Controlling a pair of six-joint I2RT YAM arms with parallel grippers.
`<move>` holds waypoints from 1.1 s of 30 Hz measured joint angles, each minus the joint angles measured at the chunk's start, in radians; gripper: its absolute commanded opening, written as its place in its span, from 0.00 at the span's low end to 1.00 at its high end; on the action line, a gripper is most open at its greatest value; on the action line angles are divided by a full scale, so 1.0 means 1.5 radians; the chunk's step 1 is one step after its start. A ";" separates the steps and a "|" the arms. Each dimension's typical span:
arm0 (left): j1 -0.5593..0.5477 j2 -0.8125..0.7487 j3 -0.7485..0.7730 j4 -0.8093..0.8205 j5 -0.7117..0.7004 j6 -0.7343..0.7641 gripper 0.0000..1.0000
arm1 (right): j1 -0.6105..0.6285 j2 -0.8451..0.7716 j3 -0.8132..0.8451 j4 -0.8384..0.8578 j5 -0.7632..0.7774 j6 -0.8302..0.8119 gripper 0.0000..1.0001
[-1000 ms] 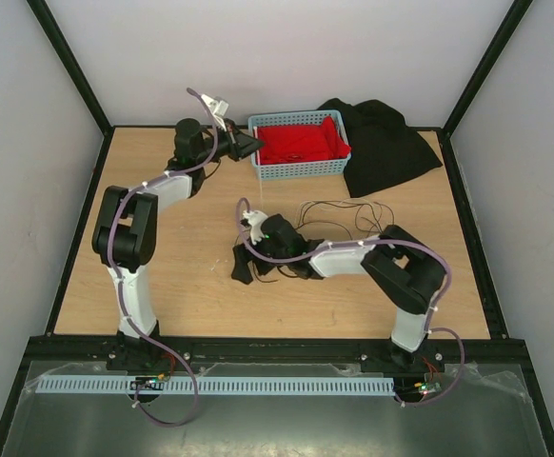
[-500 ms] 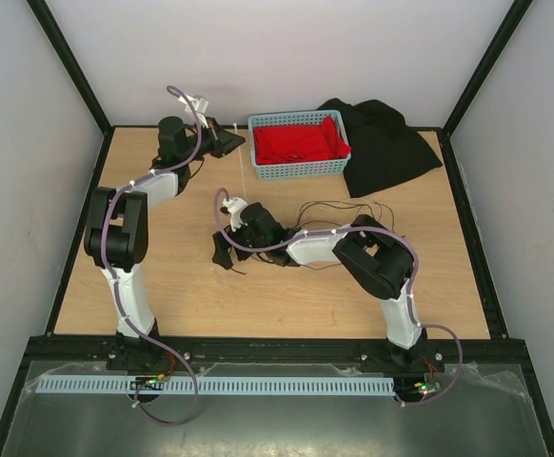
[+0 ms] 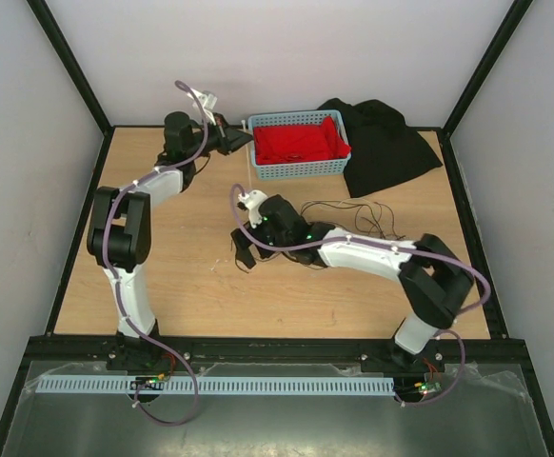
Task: Zip-tie the wires
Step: Adjust the cable at the center of the board.
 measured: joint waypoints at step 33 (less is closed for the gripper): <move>-0.117 0.114 0.087 -0.006 -0.048 0.047 0.00 | -0.173 -0.242 -0.302 -0.174 -0.053 0.004 0.99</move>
